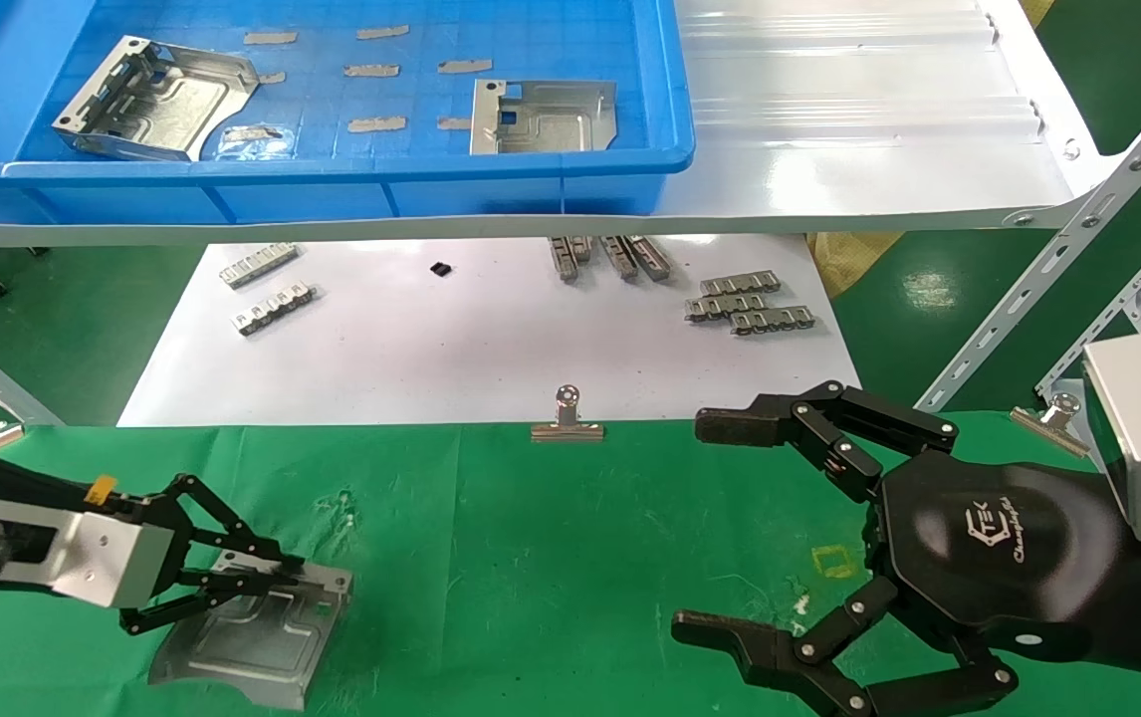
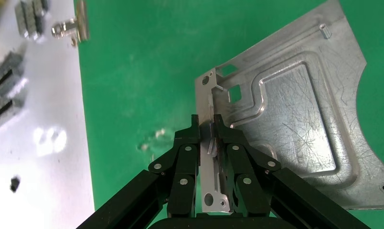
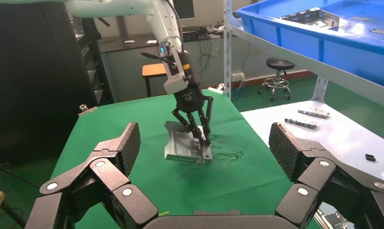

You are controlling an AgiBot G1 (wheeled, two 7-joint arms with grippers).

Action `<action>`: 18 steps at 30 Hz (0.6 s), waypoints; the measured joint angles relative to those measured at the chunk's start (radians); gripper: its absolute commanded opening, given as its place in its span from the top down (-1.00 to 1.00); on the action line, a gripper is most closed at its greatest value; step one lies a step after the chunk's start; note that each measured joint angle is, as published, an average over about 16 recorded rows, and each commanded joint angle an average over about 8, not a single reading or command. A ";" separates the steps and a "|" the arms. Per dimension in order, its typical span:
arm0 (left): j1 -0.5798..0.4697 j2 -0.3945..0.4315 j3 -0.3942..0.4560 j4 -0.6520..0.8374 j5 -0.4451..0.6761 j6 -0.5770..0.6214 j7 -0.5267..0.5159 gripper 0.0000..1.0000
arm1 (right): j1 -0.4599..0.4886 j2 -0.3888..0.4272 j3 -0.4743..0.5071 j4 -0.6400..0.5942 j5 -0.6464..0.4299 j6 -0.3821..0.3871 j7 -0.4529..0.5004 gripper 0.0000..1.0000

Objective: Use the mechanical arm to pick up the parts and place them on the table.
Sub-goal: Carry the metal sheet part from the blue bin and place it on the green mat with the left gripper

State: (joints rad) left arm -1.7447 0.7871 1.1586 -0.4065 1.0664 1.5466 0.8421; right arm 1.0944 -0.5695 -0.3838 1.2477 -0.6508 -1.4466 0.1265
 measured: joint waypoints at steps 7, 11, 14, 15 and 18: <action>0.008 0.039 -0.003 0.094 -0.005 -0.018 0.060 -0.26 | 0.000 0.000 0.000 0.000 0.000 0.000 0.000 -1.00; 0.014 0.056 -0.011 0.137 -0.018 -0.022 0.093 -1.00 | 0.000 0.000 0.000 0.000 0.000 0.000 0.000 -1.00; 0.017 0.065 -0.015 0.165 -0.025 -0.019 0.116 -1.00 | 0.000 0.000 0.000 0.000 0.000 0.000 0.000 -1.00; 0.017 0.068 -0.016 0.174 -0.026 -0.018 0.123 -1.00 | 0.000 0.000 0.000 0.000 0.000 0.000 0.000 -1.00; 0.016 0.077 -0.017 0.199 -0.028 -0.012 0.138 -1.00 | 0.000 0.000 0.000 0.000 0.000 0.000 0.000 -1.00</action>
State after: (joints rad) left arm -1.7291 0.8639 1.1416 -0.2075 1.0382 1.5345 0.9805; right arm 1.0944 -0.5695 -0.3839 1.2477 -0.6508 -1.4466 0.1264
